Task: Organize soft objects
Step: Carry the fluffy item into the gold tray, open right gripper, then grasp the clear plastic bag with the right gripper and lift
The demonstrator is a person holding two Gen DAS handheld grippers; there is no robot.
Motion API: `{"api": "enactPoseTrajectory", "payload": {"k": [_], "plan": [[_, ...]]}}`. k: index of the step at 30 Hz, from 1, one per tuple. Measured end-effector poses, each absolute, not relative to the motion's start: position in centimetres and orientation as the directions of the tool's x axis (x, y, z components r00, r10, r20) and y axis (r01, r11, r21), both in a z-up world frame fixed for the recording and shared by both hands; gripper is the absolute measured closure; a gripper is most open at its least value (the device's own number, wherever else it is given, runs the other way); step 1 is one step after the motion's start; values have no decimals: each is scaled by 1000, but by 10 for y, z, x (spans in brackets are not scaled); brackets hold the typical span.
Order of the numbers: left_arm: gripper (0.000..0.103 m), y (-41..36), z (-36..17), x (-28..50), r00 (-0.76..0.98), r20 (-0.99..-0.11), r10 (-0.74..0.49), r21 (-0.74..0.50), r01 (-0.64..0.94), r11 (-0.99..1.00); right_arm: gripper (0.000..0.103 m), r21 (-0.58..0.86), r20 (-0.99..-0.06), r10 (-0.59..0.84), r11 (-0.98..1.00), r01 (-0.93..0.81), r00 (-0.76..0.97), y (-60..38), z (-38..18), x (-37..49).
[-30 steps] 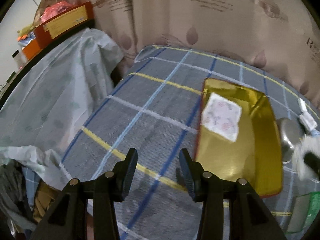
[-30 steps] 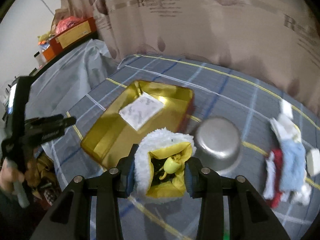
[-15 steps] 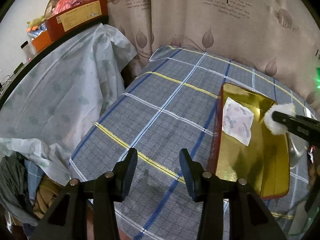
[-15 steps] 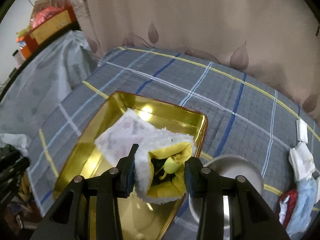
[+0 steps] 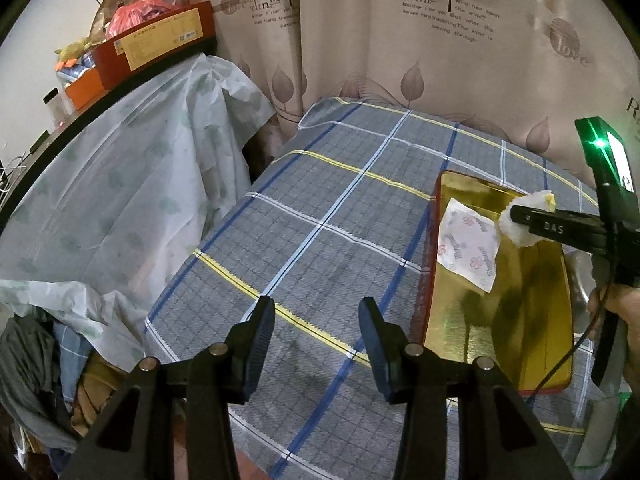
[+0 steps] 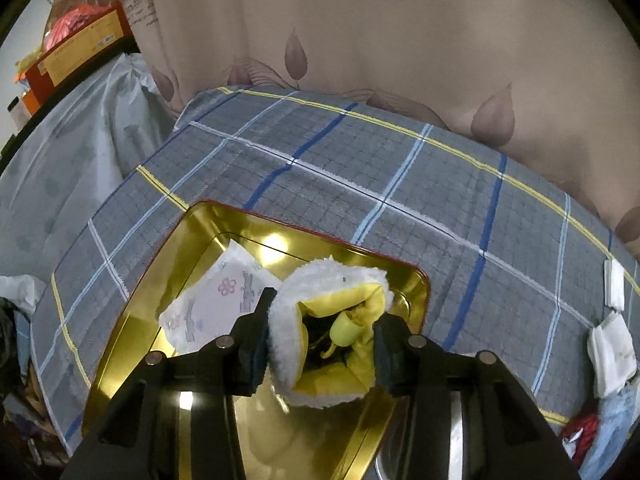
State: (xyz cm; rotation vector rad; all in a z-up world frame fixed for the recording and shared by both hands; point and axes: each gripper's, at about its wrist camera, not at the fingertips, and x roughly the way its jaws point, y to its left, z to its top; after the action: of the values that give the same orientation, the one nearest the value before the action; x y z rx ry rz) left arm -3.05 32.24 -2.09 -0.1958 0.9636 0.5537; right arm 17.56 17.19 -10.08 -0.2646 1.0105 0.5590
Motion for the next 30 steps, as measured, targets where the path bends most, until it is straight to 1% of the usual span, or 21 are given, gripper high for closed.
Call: {"api": "enactPoseTrajectory", "payload": {"k": [5,7,18,25,30], "plan": [[59,318,-21,-31,445,-827,342,76,-514,854,41,32,-850,316,829,-558,421,175,-98,174],[59,317,-21,-31,446,-829,337,73,-511,856,39,34,-846,322,828,-560,425,174,-94,173],[59,298,-9,-33,472,-820,323,67,-482,873,38,91,-818,399,801,-592,414,146,-53,128],[59,281,-9,-30,477,-826,299,65,-447,892,38,167,-804,463,778,-605,373,102,-30,74],[58,267,-13,-27,475,-831,290,80,-414,907,38,167,-784,471,786,-595,403,57,-6,49]]}}
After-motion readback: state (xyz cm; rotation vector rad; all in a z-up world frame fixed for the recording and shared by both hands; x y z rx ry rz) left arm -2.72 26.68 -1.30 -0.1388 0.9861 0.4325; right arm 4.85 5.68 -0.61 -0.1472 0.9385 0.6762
